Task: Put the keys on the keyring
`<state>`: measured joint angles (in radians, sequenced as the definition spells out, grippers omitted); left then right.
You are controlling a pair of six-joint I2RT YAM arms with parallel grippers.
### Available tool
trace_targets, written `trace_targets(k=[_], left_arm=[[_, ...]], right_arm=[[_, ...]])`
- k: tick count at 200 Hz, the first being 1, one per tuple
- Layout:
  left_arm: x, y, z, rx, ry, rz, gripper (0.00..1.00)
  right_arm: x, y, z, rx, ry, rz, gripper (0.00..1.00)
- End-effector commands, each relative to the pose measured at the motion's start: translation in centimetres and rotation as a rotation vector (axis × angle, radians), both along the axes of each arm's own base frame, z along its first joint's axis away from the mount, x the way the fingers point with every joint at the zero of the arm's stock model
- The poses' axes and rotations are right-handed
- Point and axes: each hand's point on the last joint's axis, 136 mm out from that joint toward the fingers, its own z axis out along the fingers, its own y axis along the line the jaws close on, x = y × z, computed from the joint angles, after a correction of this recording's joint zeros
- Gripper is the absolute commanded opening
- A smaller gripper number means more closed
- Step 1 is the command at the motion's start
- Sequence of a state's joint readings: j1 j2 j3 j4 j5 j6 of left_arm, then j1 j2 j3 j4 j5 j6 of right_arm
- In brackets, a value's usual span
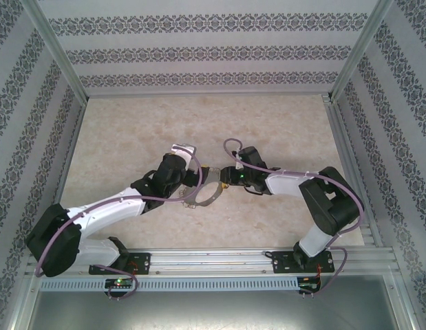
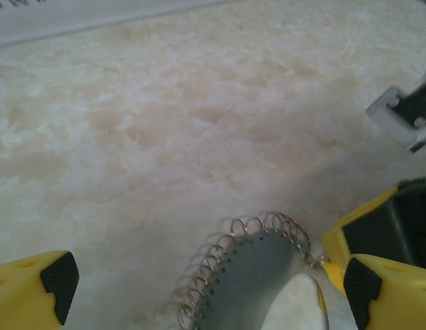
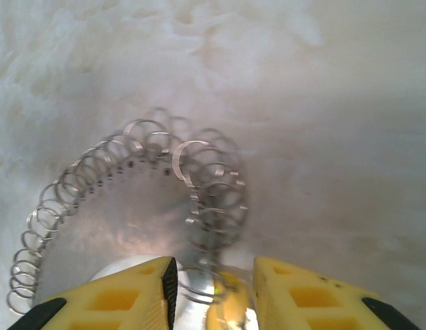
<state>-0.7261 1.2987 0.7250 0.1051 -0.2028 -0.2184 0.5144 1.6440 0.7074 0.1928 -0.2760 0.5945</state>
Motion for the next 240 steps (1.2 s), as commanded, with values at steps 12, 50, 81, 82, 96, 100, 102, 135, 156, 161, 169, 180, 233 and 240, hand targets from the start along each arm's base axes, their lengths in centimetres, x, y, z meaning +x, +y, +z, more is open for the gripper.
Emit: trace_targets(k=[12, 50, 81, 82, 96, 100, 102, 135, 156, 161, 169, 180, 233, 240], left_arm=[[-0.9, -3.5, -2.9, 0.065, 0.208, -0.189, 0.9], [-1.2, -6.1, -6.3, 0.118, 0.393, -0.297, 0.71], [-1.2, -7.6, -7.6, 0.165, 0.461, -0.386, 0.54], [-1.2, -7.6, -7.6, 0.167, 0.462, -0.387, 0.54], [-1.1, -8.0, -8.0, 0.187, 0.482, -0.417, 0.46], [-1.1, -8.1, -8.0, 0.19, 0.485, -0.422, 0.45], [-1.1, -8.2, -8.0, 0.19, 0.487, -0.427, 0.45], [-1.0, -8.9, -8.3, 0.198, 0.5, -0.47, 0.45], [-0.9, -9.3, -8.5, 0.204, 0.502, -0.49, 0.45], [-0.9, -9.4, -8.6, 0.206, 0.502, -0.493, 0.44], [-0.8, -9.4, -8.6, 0.207, 0.5, -0.494, 0.42], [-0.7, -9.5, -8.8, 0.213, 0.502, -0.495, 0.39], [-0.1, -9.8, -9.5, 0.233, 0.502, -0.502, 0.37], [-0.1, -9.8, -9.5, 0.235, 0.5, -0.503, 0.35]], right_arm=[[0.2, -4.3, 0.8, 0.002, -0.003, -0.12, 0.39], [-0.3, -7.3, 1.7, -0.003, -0.006, -0.207, 0.4], [-0.6, -8.5, 2.1, 0.017, -0.013, -0.238, 0.4], [-0.6, -8.5, 2.1, 0.017, -0.013, -0.238, 0.4], [-0.8, -8.6, 2.3, 0.021, -0.017, -0.241, 0.4], [-0.8, -8.6, 2.3, 0.023, -0.017, -0.241, 0.4], [-0.8, -8.7, 2.4, 0.023, -0.019, -0.241, 0.4], [-0.9, -8.8, 2.5, 0.029, -0.024, -0.241, 0.4], [-0.9, -8.8, 2.4, 0.036, -0.023, -0.24, 0.4], [-0.9, -8.8, 2.4, 0.037, -0.023, -0.242, 0.4], [-1.0, -8.8, 2.4, 0.04, -0.021, -0.239, 0.4], [-0.9, -8.8, 2.4, 0.043, -0.022, -0.239, 0.4], [-0.8, -8.7, 2.6, 0.054, -0.026, -0.239, 0.4], [-0.8, -8.7, 2.7, 0.056, -0.027, -0.237, 0.4]])
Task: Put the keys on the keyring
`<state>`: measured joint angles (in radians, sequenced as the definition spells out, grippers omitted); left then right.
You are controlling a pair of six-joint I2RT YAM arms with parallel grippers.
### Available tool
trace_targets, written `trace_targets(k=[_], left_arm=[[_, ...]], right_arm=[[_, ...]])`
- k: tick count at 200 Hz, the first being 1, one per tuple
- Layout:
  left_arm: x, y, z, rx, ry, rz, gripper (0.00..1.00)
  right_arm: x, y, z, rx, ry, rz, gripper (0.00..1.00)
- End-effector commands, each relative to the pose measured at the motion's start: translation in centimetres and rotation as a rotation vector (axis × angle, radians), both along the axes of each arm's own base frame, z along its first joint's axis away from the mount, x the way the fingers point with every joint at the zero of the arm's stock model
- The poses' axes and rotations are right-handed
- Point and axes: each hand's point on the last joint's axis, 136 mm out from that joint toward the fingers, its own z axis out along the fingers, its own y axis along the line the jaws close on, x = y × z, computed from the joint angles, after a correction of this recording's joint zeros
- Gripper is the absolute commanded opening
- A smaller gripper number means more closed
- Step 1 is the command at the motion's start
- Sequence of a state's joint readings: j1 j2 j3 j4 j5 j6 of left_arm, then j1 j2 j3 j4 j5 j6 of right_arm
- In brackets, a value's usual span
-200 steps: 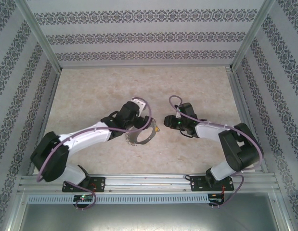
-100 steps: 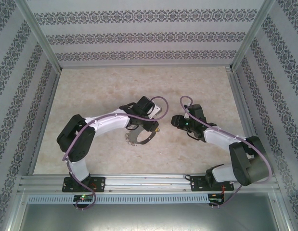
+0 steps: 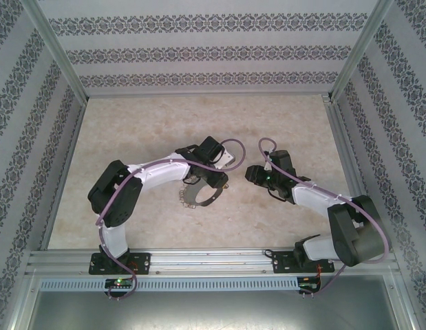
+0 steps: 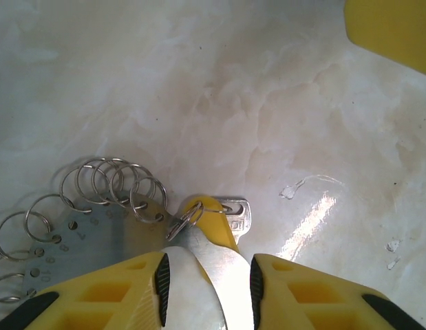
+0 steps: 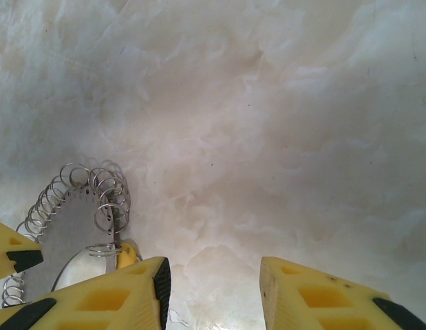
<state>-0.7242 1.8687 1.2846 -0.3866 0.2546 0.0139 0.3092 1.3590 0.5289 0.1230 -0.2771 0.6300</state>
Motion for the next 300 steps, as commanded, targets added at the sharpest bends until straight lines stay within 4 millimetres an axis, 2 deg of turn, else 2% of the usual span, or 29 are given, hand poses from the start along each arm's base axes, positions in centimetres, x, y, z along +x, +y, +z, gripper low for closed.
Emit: trace_targets(k=[1, 124, 217, 300], left_arm=[[0.3, 0.1, -0.5, 0.025, 0.01, -0.022, 0.35], [1.0, 0.2, -2.5, 0.077, 0.01, -0.032, 0.32], [1.5, -0.1, -3.1, 0.08, 0.005, -0.031, 0.3], [2.2, -0.4, -3.5, 0.083, -0.01, -0.027, 0.21]], right_arm=[[0.1, -0.1, 0.4, 0.02, -0.015, -0.008, 0.4], [0.2, 0.1, 0.7, 0.038, -0.018, -0.006, 0.41], [0.2, 0.1, 0.6, 0.039, -0.02, -0.005, 0.41], [0.1, 0.2, 0.5, 0.045, -0.017, -0.002, 0.41]])
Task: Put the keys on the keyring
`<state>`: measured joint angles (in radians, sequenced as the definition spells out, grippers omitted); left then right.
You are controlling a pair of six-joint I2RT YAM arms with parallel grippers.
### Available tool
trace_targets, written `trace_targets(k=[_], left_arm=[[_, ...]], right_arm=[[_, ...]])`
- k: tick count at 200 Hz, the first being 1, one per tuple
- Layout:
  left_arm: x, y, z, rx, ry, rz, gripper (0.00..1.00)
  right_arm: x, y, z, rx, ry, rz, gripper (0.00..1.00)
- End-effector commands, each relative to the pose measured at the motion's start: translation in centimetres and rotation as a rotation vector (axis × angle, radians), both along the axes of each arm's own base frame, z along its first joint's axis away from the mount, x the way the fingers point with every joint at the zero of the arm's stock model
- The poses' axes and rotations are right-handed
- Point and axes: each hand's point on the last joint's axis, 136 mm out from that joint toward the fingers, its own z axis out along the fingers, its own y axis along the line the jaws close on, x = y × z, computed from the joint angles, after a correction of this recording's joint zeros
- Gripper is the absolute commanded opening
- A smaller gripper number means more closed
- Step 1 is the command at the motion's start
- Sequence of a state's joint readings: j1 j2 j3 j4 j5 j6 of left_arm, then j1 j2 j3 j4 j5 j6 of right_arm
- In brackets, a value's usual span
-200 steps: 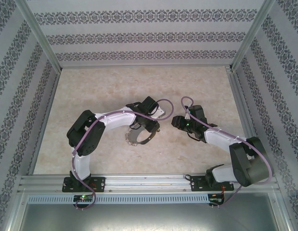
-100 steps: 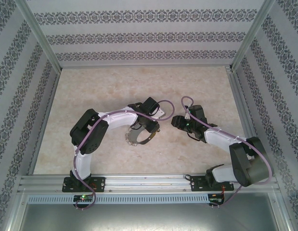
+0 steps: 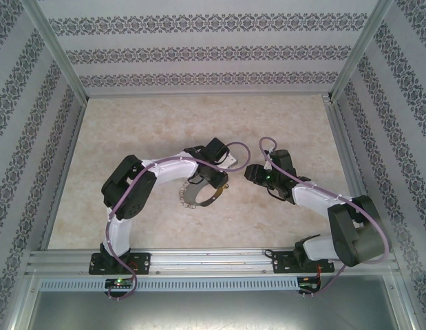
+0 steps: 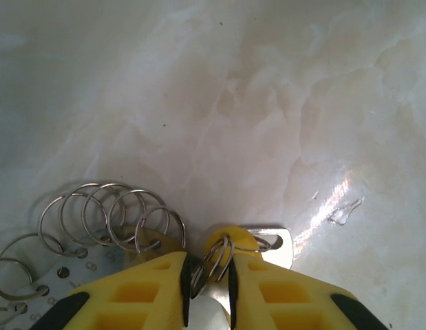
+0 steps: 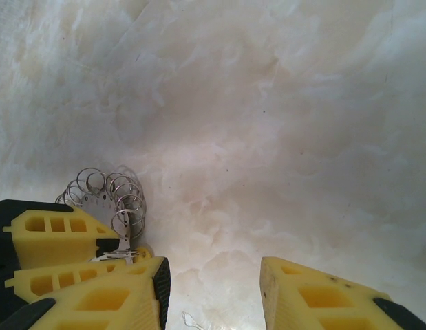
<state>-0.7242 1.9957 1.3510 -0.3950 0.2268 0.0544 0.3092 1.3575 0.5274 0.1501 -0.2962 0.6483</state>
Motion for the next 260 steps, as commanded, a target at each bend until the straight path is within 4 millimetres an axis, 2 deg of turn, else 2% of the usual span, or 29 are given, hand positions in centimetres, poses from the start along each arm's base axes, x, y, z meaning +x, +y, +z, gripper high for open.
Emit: trace_targets(k=[1, 46, 61, 74, 122, 167, 189, 228, 260], left_arm=[[1.1, -0.1, -0.1, 0.009, -0.029, -0.006, 0.21], [1.1, 0.0, -0.2, 0.015, -0.035, -0.01, 0.08], [1.2, -0.1, 0.5, 0.002, -0.048, -0.01, 0.0], [1.3, -0.1, 1.4, -0.014, -0.067, -0.011, 0.0], [1.5, 0.1, 6.8, -0.083, -0.193, -0.011, 0.0], [0.5, 0.8, 11.5, -0.198, -0.443, -0.083, 0.0], [-0.2, 1.1, 14.7, -0.284, -0.548, -0.092, 0.0], [-2.0, 1.3, 18.7, -0.416, -0.697, -0.151, 0.0], [-3.2, 1.4, 19.9, -0.461, -0.744, -0.214, 0.0]], right_arm=[[-0.1, -0.2, 0.0, 0.014, -0.003, -0.004, 0.41], [-0.2, 0.0, 0.0, 0.021, -0.002, -0.001, 0.41], [-0.2, 0.0, 0.3, 0.028, -0.006, 0.0, 0.41], [-0.1, 0.1, 0.5, 0.034, -0.011, 0.002, 0.41], [-0.4, 0.6, 1.7, 0.056, -0.034, 0.011, 0.41], [-0.7, 1.0, 3.7, 0.083, -0.076, 0.019, 0.41], [-0.9, 1.5, 5.5, 0.104, -0.116, 0.036, 0.41], [-1.6, 2.8, 9.2, 0.135, -0.211, 0.094, 0.41], [-2.8, 4.3, 11.5, 0.136, -0.308, 0.181, 0.42]])
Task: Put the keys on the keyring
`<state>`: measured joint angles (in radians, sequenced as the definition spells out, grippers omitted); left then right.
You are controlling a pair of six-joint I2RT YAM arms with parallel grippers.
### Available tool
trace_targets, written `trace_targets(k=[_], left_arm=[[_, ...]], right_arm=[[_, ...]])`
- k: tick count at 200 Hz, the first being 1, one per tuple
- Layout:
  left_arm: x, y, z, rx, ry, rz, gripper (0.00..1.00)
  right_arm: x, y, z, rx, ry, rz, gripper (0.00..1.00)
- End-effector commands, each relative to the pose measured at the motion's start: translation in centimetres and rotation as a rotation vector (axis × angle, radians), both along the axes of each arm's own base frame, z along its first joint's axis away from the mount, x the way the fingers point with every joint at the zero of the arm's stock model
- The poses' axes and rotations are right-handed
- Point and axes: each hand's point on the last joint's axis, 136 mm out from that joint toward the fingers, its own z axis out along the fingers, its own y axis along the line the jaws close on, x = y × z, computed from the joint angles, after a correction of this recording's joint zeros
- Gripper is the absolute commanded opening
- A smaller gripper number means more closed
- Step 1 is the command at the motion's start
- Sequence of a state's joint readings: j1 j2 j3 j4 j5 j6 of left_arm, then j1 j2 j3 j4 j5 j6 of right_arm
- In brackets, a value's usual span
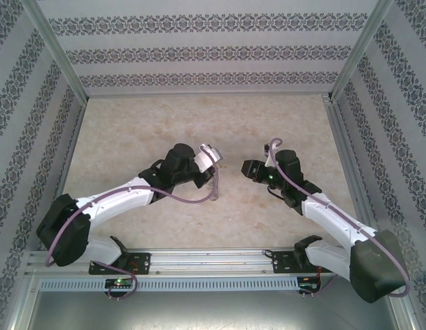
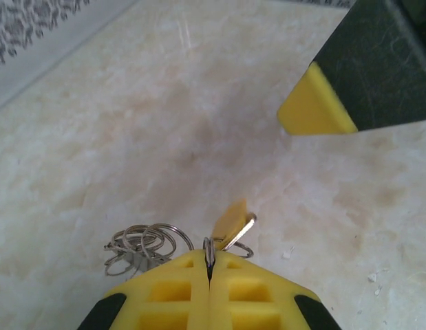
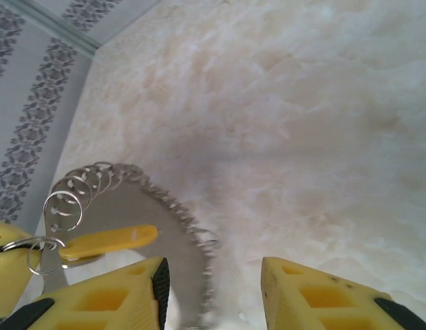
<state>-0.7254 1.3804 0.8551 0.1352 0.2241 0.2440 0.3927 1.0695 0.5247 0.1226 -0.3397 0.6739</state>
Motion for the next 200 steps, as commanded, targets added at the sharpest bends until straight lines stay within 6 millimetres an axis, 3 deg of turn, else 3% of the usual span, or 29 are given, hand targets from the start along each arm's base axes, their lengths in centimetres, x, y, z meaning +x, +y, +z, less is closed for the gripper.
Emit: trace_targets(k=[1, 70, 133, 200], left_arm=[[-0.4, -1.1, 4.4, -0.1, -0.155, -0.085, 0.0], [-2.7, -0.8, 6.6, -0.295, -0.138, -0.232, 0.0], [-3.1, -0.4, 8.7, -0.427, -0.096, -0.259, 0.0], [-3.2, -0.5, 9.7, -0.484, -0.028, -0.291, 0.0]], right_arm=[[-0.6, 1.4, 2.7, 0.003, -0.098, 0.074, 0.42], [-2.4, 2.5, 5.1, 0.006, -0.254, 0.186, 0.46], [-3.2, 3.7, 7.6, 0.037, -0.357, 0.274, 0.46], [-4.3, 6.3, 8.3, 0.055, -0.407, 0.383, 0.47]])
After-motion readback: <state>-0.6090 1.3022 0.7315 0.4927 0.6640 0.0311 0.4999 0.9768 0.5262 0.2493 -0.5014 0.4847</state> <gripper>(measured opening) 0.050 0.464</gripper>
